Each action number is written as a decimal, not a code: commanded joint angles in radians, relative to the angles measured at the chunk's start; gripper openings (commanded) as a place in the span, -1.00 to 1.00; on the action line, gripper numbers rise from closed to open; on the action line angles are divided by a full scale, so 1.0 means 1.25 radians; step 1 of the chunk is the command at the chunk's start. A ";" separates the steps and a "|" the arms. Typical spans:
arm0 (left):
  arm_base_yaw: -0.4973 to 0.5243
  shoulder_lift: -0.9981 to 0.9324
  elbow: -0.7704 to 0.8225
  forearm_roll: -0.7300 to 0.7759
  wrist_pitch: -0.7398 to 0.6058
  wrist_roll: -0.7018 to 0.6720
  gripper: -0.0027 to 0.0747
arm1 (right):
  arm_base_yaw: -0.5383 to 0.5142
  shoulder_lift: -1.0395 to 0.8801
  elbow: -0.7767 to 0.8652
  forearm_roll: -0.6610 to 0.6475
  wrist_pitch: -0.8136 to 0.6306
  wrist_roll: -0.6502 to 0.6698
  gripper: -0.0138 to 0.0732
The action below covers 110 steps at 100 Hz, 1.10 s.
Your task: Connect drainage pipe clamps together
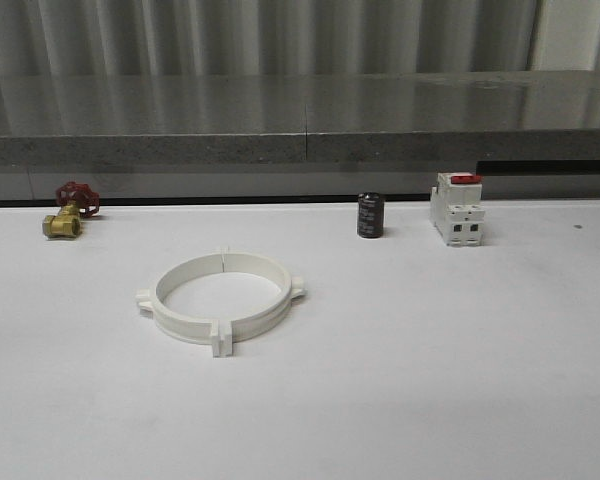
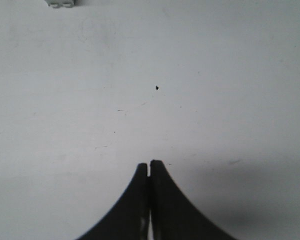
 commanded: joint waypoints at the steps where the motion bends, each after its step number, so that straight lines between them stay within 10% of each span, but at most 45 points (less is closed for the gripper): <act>1: 0.001 0.009 -0.019 -0.001 -0.055 0.001 -0.99 | -0.006 -0.090 0.032 -0.025 -0.082 -0.011 -0.84; 58: 0.001 0.009 -0.019 -0.001 -0.055 0.001 -0.99 | -0.005 -0.464 0.315 -0.032 -0.473 -0.009 -0.84; 110: 0.001 0.009 -0.019 -0.001 -0.055 0.001 -0.99 | -0.047 -0.734 0.534 0.047 -0.554 -0.051 -0.84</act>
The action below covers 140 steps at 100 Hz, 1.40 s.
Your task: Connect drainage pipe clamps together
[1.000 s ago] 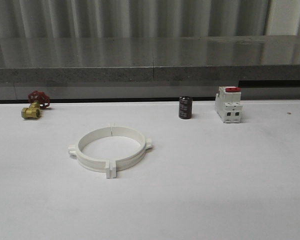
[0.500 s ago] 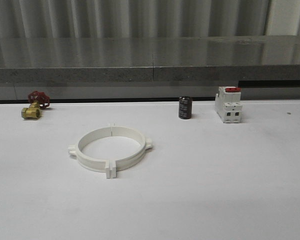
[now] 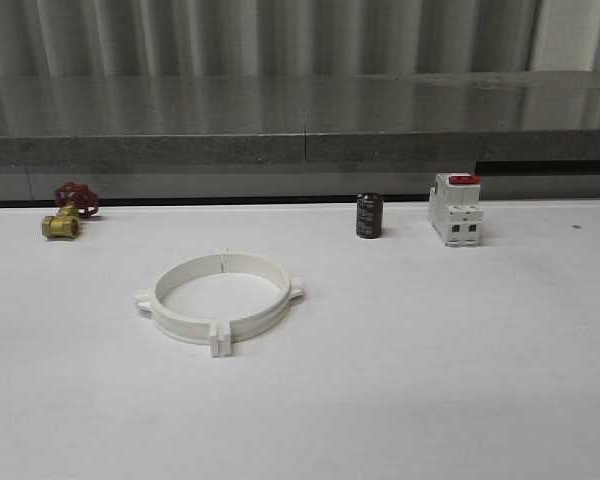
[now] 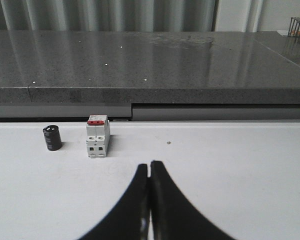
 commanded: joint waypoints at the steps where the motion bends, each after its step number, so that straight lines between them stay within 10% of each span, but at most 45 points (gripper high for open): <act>1: 0.001 0.009 -0.019 -0.001 -0.055 0.001 -0.99 | -0.027 -0.024 0.014 0.060 -0.079 -0.051 -0.84; 14: 0.001 0.009 -0.019 -0.001 -0.055 0.001 -0.99 | -0.064 -0.064 0.072 0.143 -0.092 -0.175 -0.84; 140: 0.001 0.009 -0.019 -0.001 -0.057 0.001 -0.99 | -0.081 -0.131 0.188 0.143 -0.200 -0.153 -0.84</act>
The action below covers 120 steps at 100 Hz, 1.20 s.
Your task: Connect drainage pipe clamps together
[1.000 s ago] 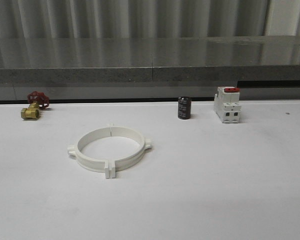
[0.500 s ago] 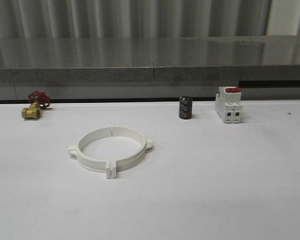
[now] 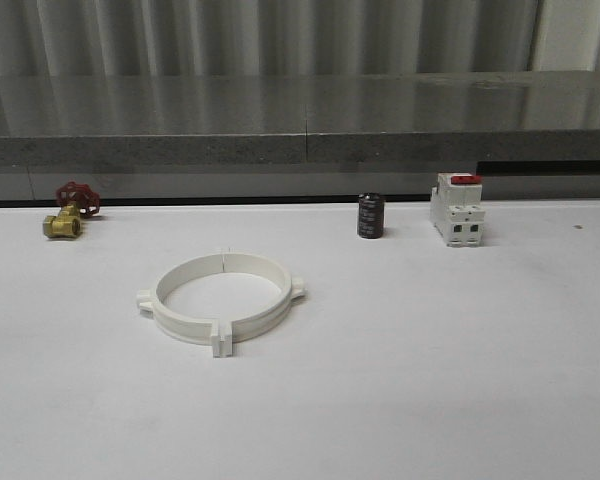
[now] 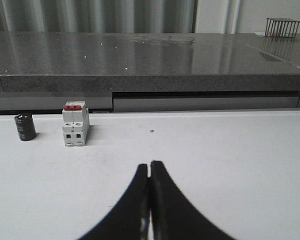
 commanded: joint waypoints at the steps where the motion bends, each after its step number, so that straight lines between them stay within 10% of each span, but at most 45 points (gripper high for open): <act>1: 0.001 0.009 -0.021 -0.001 -0.057 0.001 -0.99 | -0.005 -0.016 -0.012 0.003 -0.070 0.001 -0.84; 21: 0.001 -0.001 0.005 0.052 -0.080 0.001 -0.99 | -0.005 -0.016 -0.012 0.003 -0.070 0.001 -0.84; 66: 0.057 -0.122 0.398 0.000 -0.601 0.088 -0.99 | -0.005 -0.016 -0.012 0.003 -0.070 0.001 -0.84; 120: 0.057 -0.122 0.394 0.000 -0.536 0.089 -0.99 | -0.005 -0.014 -0.012 0.003 -0.070 0.001 -0.84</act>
